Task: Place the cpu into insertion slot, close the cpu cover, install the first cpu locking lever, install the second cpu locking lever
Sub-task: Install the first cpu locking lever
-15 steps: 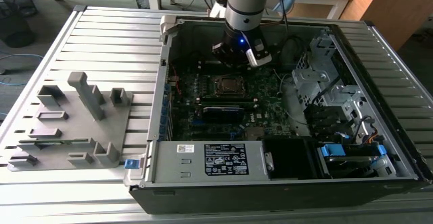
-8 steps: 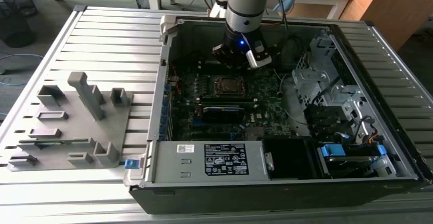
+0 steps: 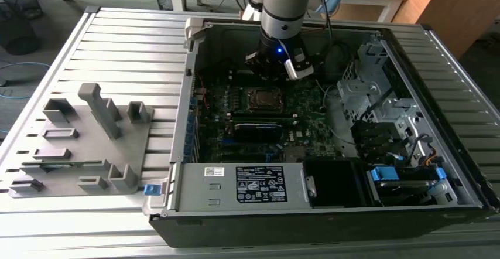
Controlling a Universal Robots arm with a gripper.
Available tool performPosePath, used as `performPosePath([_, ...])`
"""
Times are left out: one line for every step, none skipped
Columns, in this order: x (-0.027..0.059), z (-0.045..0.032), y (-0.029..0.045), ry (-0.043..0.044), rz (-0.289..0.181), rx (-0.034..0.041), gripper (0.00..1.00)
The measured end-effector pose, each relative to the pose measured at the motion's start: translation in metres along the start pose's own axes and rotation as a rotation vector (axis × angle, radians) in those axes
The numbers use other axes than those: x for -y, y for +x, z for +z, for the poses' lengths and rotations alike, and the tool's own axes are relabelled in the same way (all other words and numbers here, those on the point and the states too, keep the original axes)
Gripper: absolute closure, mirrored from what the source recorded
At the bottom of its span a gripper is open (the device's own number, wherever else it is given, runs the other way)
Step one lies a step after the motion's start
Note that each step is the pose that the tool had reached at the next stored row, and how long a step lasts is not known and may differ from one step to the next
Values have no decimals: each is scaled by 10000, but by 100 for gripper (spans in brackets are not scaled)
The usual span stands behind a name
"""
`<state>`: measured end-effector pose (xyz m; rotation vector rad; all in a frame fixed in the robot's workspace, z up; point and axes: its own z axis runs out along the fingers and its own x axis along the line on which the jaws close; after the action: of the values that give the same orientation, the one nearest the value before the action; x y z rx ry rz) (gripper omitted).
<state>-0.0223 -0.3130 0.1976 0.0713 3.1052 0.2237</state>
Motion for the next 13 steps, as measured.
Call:
performPosePath([0,1,0,23,-1,2,89])
performPosePath([0,1,0,68,-1,1,89])
performPosePath([0,0,0,120,-2,0,89])
performPosePath([0,0,-1,170,-4,-1,89])
performPosePath([0,1,-1,205,-5,-4,89])
performPosePath([0,1,-1,212,-5,-4,89])
performPosePath([0,1,-1,212,-5,-5,89])
performPosePath([0,0,-1,214,-4,-5,89])
performPosePath([-1,-1,-1,214,-4,-5,89])
performPosePath([-2,-2,-2,216,-4,-6,89])
performPosePath([-3,-4,-1,215,-4,-6,89])
performPosePath([-4,-6,-1,214,-4,-4,89])
performPosePath([-6,-11,-1,214,-4,-5,89])
